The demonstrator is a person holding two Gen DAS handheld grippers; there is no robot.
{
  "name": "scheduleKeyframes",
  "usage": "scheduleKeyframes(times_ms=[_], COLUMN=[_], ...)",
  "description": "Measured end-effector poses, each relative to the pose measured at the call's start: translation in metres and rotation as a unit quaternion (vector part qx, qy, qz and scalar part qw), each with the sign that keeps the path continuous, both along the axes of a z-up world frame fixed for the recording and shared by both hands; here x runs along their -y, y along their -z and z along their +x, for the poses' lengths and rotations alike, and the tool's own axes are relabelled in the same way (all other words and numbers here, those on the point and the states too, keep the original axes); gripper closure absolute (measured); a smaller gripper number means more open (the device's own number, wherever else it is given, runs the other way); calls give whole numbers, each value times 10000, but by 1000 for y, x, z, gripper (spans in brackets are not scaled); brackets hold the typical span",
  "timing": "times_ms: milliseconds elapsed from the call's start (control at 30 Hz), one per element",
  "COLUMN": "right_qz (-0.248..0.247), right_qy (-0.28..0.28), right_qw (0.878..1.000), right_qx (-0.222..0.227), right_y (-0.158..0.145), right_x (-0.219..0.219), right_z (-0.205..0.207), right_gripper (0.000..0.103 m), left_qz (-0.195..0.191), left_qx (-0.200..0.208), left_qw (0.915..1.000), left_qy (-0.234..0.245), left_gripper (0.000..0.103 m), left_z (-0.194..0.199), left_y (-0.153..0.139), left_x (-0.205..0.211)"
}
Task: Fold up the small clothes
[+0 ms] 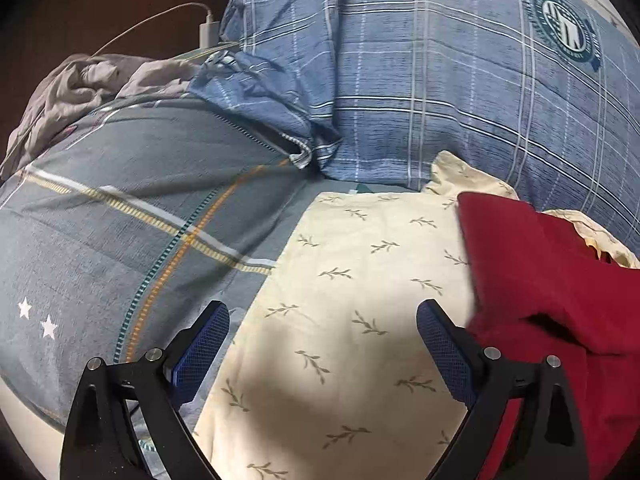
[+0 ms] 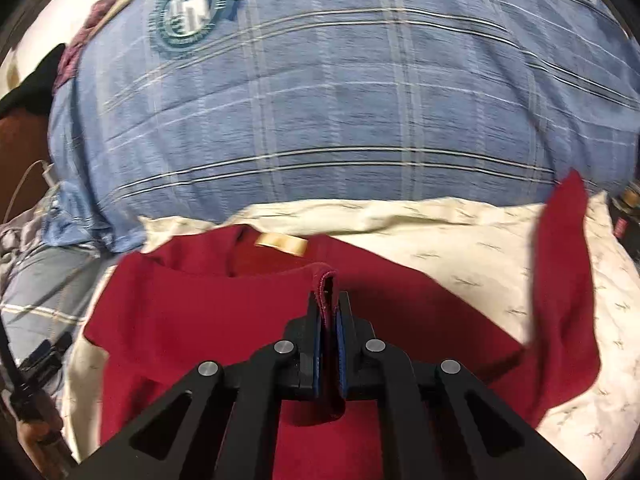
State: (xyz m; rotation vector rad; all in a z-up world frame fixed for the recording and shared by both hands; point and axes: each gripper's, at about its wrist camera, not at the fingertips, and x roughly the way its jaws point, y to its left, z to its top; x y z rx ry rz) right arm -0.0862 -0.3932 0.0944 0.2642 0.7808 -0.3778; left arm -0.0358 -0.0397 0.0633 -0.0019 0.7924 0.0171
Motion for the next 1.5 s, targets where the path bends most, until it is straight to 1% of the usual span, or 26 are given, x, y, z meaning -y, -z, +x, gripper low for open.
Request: scheduleKeyframes(times_ms=[133,167,233,267,300,333,367,400,433,467,500,533,567,667,733,767,867,967,1033,1067,1167,1267,1333,1433,1467,1500], right_qz=[-207,-166,-403,-639,-740,-778,-728,-570,-351,-93,262,538,870,1216,1155,1080,1080,892,964,1064,948,879,1003,1763,1825,1712], right_qy=[240,240,419,493,496,456,322,24,-399,-891,-1493,-1912,-2372,-2906,-2935,-2826,-2642,-2660,-2765,-2809,-2799,-2872,-2927,-3045,-2978,-2880], right_qw=[9991,9982,9948,9932,9935,9946,9965,9983,9981,9953,9879,9797,9674,9490,9483,9525,9583,9597,9559,9534,9548,9533,9502,9353,9365,9419], right_qx=[-283,-515,-833,-834,-708,-517,-242,77,302,368,325,267,190,-142,-345,-353,-125,-158,-218,-292,-328,-321,-361,-368,-304,-250], right_y=[14,23,31,28,21,13,2,-8,-14,-16,-13,-9,-1,29,47,54,62,72,78,84,94,94,86,71,63,57], right_x=[10,13,12,6,-1,-10,-23,-40,-58,-77,-101,-121,-146,-191,-209,-214,-219,-237,-246,-254,-265,-267,-262,-246,-235,-228], right_z=[1,5,8,5,2,-1,-3,-3,0,7,17,25,34,51,61,68,85,107,122,126,129,124,117,91,72,59], right_gripper=[97,93,89,82,71,64,52,46,45,45,45,46,47,47,47,46,45,45,47,47,45,44,44,45,45,45], left_qz=[23,33,61,78,92,94,87,67,39,15,15,22,41,-35,-190,-270,-464,-471,-453,-457,-533,-564,-591,-498,-501,-547], left_qx=[-42,-66,-108,-126,-143,-150,-151,-144,-136,-137,-142,-151,-173,-216,-191,-171,-86,-108,-135,-136,-37,-47,-86,-19,43,128], left_qw=[10000,10000,9999,9999,9999,9998,9998,9998,9999,9998,9998,9998,9997,9993,9986,9981,9970,9969,9970,9970,9962,9952,9952,9970,9974,9977], left_qy=[52,58,53,39,10,-14,-48,-80,-94,-106,-112,-116,-140,-297,-461,-521,-618,-617,-606,-615,-691,-795,-770,-594,-509,-375], left_gripper=[8,8,8,8,8,8,8,8,8,8,8,8,8,8,8,8,8,8,8,8,8,8,8,8,8,8], left_z=[0,0,1,1,1,2,3,3,4,5,6,6,7,10,11,12,12,14,15,15,15,19,20,17,14,10], left_y=[3,3,5,5,6,6,5,4,3,2,2,2,2,2,-1,-2,-7,-6,-6,-7,-11,-9,-7,-9,-11,-13], left_x=[3,4,5,4,3,3,1,0,-1,-3,-4,-5,-8,-19,-31,-35,-46,-49,-50,-52,-57,-60,-56,-45,-41,-36])
